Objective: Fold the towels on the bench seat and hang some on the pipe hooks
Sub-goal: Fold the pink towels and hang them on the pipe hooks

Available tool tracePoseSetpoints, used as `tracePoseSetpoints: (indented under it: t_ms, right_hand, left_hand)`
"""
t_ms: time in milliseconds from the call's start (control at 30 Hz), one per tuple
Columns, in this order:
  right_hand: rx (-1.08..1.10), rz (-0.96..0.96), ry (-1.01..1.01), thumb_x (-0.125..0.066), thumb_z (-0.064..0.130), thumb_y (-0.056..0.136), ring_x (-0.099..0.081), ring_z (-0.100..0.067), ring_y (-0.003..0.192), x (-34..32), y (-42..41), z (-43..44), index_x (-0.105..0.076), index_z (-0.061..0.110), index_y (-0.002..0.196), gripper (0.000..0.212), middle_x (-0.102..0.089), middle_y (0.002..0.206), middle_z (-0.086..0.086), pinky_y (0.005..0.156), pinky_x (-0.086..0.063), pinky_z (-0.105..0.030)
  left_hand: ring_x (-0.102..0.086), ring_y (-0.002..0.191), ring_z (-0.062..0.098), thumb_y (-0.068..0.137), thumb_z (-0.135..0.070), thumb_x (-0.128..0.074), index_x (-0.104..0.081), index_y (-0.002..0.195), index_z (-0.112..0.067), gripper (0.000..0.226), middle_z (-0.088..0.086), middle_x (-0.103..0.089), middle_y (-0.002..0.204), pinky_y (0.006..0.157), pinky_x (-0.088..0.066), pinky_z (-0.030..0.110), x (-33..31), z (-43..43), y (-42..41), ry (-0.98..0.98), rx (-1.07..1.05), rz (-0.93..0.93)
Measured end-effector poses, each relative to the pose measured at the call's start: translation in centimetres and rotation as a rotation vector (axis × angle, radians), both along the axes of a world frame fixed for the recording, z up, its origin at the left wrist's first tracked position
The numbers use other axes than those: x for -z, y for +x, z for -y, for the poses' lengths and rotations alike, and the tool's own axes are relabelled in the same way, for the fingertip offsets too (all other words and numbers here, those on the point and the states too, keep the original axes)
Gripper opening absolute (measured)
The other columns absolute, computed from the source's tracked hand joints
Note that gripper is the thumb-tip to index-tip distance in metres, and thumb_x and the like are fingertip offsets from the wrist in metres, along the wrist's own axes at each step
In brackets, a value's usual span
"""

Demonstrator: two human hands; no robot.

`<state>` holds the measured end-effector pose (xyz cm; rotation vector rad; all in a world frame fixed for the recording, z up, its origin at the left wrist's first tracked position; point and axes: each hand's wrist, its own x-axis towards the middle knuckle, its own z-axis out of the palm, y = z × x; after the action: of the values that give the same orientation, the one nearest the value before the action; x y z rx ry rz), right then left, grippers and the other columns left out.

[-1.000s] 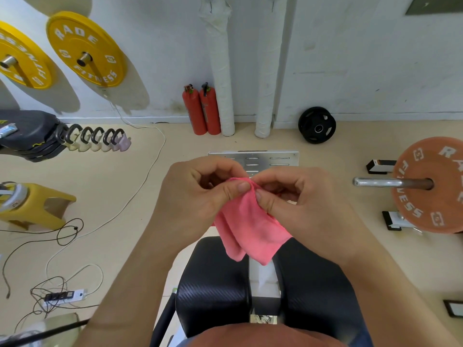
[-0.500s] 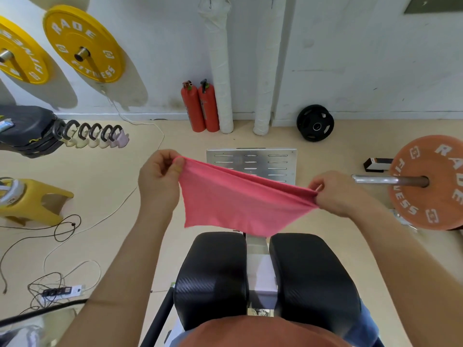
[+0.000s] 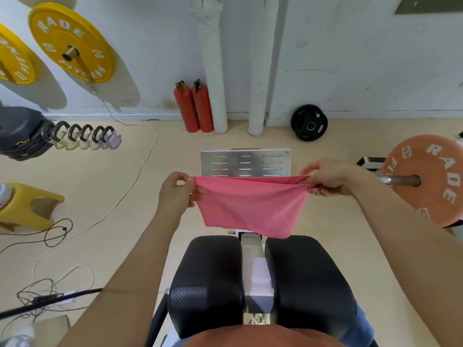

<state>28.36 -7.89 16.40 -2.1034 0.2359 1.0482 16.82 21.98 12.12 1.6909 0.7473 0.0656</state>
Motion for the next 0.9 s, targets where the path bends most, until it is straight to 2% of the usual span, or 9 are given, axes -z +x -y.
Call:
tracePoseSetpoints:
  t_ms: [67,133,200,300,433,533,600,767,900]
  right_hand:
    - [0.046,0.003,0.011,-0.055,-0.004,0.09,-0.058,-0.006,0.042,0.4,0.5,-0.4,-0.058,0.014,0.105,0.023,-0.062,0.068,-0.008,0.035,-0.042,-0.013]
    - [0.019,0.071,-0.047,-0.052,-0.009,0.089,-0.061,-0.011,0.044,1.0,0.9,-1.2,-0.056,0.016,0.098,0.027,-0.063,0.07,-0.012,0.037,-0.047,-0.016]
    - [-0.074,0.205,-0.167,-0.05,-0.01,0.087,-0.062,-0.016,0.045,1.6,1.1,-2.0,-0.055,0.016,0.093,0.027,-0.061,0.07,-0.012,0.043,-0.051,-0.023]
    - [-0.212,0.505,-0.36,-0.054,-0.008,0.081,-0.059,-0.024,0.073,2.3,1.7,-2.5,-0.059,0.014,0.099,0.029,-0.061,0.085,-0.007,0.061,-0.045,-0.029]
    - [0.034,0.836,-0.244,-0.05,-0.007,0.073,-0.057,-0.028,0.076,1.9,1.0,-1.6,-0.056,0.017,0.092,0.031,-0.06,0.082,-0.007,0.059,-0.042,-0.031]
    - [0.145,0.789,-0.16,-0.053,-0.006,0.073,-0.059,-0.026,0.07,2.8,-3.3,-0.3,-0.055,0.019,0.087,0.029,-0.057,0.077,-0.003,0.06,-0.05,-0.037]
    - [0.151,0.709,-0.156,-0.054,-0.009,0.073,-0.06,-0.026,0.07,5.3,-7.6,0.3,-0.058,0.017,0.084,0.028,-0.055,0.076,-0.003,0.06,-0.051,-0.038]
    - [0.067,0.434,-0.254,-0.049,-0.007,0.074,-0.05,-0.017,0.061,14.3,-17.9,1.4,-0.054,0.027,0.073,0.034,-0.055,0.077,-0.009,0.051,-0.029,-0.022]
    - [0.043,0.303,-0.332,-0.044,-0.002,0.08,-0.056,-0.022,0.07,16.6,-22.6,1.9,-0.052,0.027,0.075,0.031,-0.059,0.087,-0.011,0.059,-0.038,-0.028]
  left_hand:
    - [-0.065,0.06,0.02,0.095,-0.025,-0.051,-0.051,0.078,-0.014,0.02,0.01,-0.067,0.073,0.055,-0.053,0.022,0.0,0.0,0.9,-0.228,-0.107,0.016]
    - [-0.056,0.055,0.019,0.091,-0.037,-0.058,-0.053,0.07,-0.014,0.032,0.006,-0.057,0.065,0.064,-0.054,0.029,0.6,-0.2,1.9,-0.302,-0.21,0.005]
    - [-0.049,0.053,0.017,0.084,-0.035,-0.069,-0.052,0.066,-0.014,0.033,0.004,-0.051,0.062,0.063,-0.053,0.03,1.1,-0.2,2.7,-0.276,-0.236,-0.02]
    - [-0.045,0.055,0.018,0.078,-0.013,-0.075,-0.046,0.062,-0.016,0.033,0.004,-0.048,0.063,0.057,-0.046,0.028,1.1,0.1,4.2,-0.27,-0.203,-0.026]
    - [-0.054,0.056,0.022,0.083,-0.006,-0.069,-0.048,0.07,-0.017,0.027,0.01,-0.058,0.072,0.048,-0.048,0.022,-1.0,0.1,4.3,-0.177,-0.185,0.087]
    - [-0.067,0.062,0.028,0.086,-0.006,-0.065,-0.053,0.079,-0.017,0.018,0.015,-0.066,0.079,0.046,-0.046,0.022,-1.2,0.2,0.9,-0.075,-0.085,0.097]
    - [-0.069,0.057,0.022,0.088,-0.005,-0.063,-0.055,0.084,-0.014,0.012,0.013,-0.067,0.078,0.045,-0.045,0.021,0.8,0.6,-2.7,-0.071,-0.035,0.015]
    - [-0.065,0.043,0.013,0.091,0.001,-0.055,-0.059,0.083,-0.009,0.014,0.016,-0.062,0.078,0.038,-0.044,0.016,8.9,2.0,-11.4,-0.138,-0.014,-0.318]
    - [-0.066,0.046,0.014,0.09,-0.002,-0.058,-0.061,0.086,-0.008,0.009,0.013,-0.064,0.082,0.042,-0.049,0.018,12.0,2.6,-15.3,-0.198,-0.023,-0.443]
